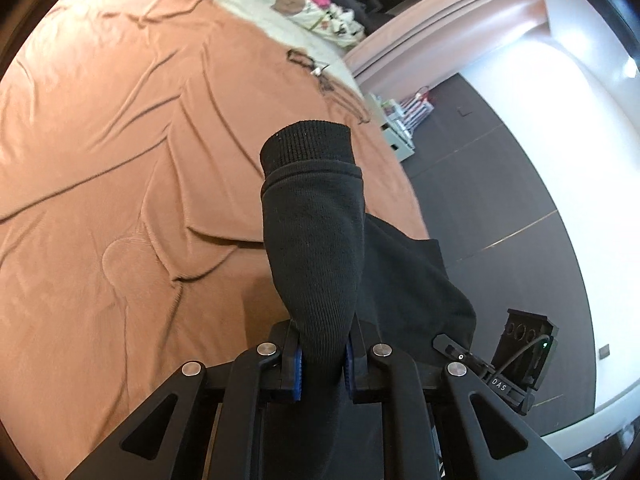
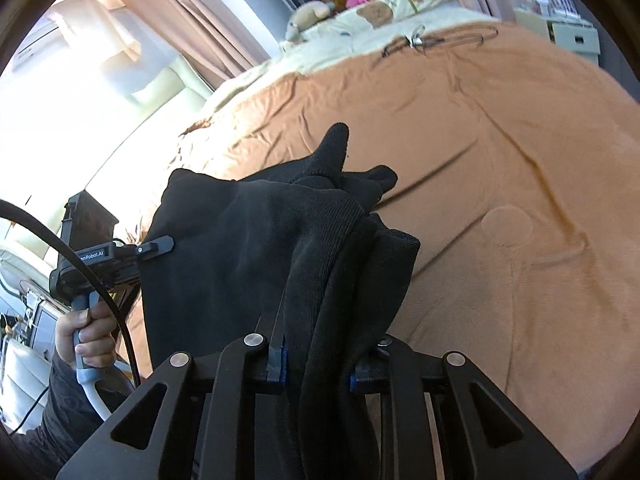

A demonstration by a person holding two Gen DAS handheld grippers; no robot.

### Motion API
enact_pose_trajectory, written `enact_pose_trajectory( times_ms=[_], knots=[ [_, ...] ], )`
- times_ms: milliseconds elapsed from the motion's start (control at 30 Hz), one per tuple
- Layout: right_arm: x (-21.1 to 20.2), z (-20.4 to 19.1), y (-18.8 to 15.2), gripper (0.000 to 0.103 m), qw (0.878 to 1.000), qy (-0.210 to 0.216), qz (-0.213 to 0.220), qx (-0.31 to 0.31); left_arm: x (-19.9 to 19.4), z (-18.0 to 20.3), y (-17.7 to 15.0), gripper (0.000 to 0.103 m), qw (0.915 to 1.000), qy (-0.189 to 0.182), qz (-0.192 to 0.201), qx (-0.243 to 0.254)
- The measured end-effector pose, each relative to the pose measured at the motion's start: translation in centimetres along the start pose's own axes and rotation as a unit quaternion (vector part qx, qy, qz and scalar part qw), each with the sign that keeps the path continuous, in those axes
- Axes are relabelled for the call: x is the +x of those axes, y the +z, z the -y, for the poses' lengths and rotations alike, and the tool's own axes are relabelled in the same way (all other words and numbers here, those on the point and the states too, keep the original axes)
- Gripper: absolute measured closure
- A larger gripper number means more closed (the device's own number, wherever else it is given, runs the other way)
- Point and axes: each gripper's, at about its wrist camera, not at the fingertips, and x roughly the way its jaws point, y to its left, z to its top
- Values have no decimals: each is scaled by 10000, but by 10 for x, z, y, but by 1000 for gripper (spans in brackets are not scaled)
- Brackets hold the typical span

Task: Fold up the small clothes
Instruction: 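Lift the shirt bundle with both grippers and fold it over on itself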

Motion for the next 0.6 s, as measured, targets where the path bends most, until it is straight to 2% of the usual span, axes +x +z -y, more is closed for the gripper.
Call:
enact_pose_trajectory(
  times_ms=[267,600],
  knots=[
    [-63,-13,-31,87,9988,68,438,-207,-39,57,-21,88,9988,-129,282,391],
    [-145,-21,-64,87,9943,15,965,-464,-63,123,-45,88,9950,-307,442,843]
  ],
)
